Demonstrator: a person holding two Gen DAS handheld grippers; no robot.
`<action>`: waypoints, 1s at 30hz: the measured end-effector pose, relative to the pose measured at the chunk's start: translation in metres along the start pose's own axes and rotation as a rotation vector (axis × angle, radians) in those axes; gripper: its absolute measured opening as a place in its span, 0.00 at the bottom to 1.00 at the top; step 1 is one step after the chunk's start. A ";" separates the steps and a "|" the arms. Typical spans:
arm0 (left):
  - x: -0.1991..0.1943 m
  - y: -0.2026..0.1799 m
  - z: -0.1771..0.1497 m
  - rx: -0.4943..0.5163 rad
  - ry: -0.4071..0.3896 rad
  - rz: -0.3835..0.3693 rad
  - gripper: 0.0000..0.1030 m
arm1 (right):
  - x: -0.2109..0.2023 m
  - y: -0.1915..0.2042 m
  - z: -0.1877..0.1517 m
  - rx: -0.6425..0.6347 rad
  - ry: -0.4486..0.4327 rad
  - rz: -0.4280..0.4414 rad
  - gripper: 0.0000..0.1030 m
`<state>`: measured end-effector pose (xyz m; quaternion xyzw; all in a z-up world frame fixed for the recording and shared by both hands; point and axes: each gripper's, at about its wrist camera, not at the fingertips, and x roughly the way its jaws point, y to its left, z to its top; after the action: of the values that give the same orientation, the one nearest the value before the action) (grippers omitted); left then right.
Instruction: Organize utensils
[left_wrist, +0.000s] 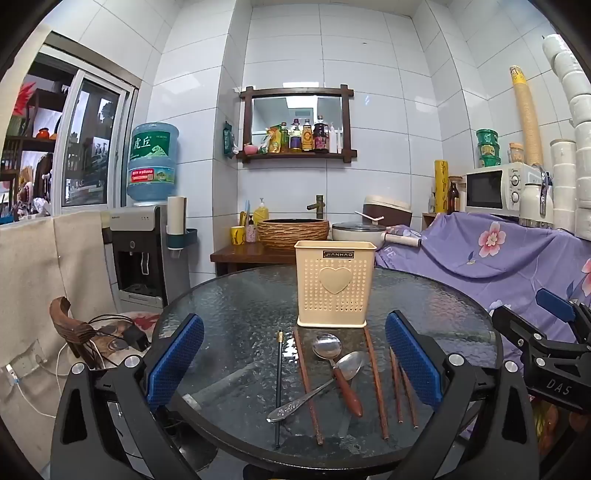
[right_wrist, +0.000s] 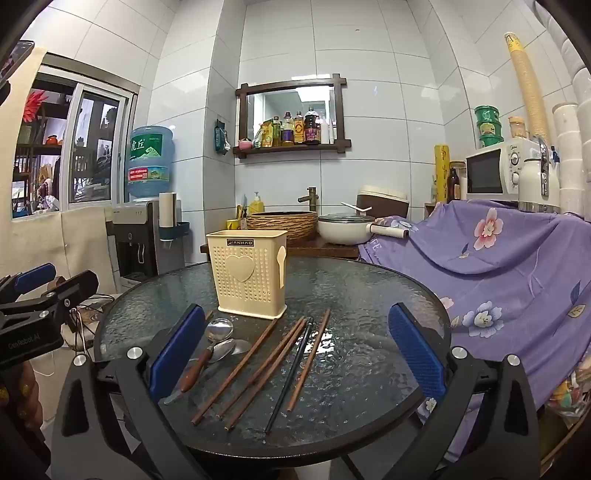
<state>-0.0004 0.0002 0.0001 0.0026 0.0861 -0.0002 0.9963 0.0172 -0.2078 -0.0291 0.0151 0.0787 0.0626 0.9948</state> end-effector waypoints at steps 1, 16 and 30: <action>0.000 0.000 0.000 0.000 0.000 0.000 0.94 | 0.000 0.000 0.000 0.000 0.001 0.000 0.95; 0.000 0.000 0.000 0.005 0.006 0.001 0.94 | 0.000 0.001 0.001 0.000 0.003 -0.001 0.95; 0.001 -0.004 -0.001 0.006 0.010 0.002 0.94 | 0.002 0.001 -0.003 -0.002 0.006 -0.001 0.95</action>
<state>0.0001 -0.0041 -0.0013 0.0059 0.0913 0.0007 0.9958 0.0186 -0.2064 -0.0324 0.0140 0.0819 0.0620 0.9946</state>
